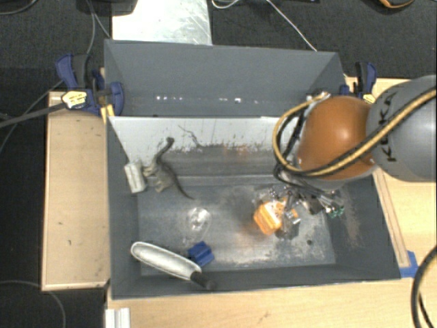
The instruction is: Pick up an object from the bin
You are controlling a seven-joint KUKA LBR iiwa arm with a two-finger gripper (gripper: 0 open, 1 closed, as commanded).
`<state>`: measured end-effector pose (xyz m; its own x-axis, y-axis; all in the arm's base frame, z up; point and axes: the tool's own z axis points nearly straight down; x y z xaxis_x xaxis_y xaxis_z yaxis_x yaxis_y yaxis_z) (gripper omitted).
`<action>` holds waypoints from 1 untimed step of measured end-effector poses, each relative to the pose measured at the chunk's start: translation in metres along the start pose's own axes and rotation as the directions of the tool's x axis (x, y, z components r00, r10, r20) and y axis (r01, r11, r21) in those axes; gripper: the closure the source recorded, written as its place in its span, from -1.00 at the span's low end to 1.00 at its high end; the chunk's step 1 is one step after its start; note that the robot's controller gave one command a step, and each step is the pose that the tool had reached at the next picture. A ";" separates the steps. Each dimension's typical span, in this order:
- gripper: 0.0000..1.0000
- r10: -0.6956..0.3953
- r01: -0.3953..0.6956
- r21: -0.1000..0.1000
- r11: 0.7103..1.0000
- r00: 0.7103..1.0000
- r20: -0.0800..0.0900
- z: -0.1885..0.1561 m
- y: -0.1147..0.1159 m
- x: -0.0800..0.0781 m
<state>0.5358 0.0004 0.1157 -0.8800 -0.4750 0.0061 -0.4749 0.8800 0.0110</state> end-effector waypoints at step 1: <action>1.00 0.000 0.000 0.002 1.000 1.000 0.003 -0.020 0.000 -0.001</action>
Offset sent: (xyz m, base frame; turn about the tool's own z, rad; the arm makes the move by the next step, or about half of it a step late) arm 0.0001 -0.0001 0.0246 0.0000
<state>0.5371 0.0004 0.1356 -0.8802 -0.4746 0.0026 -0.4745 0.8802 0.0092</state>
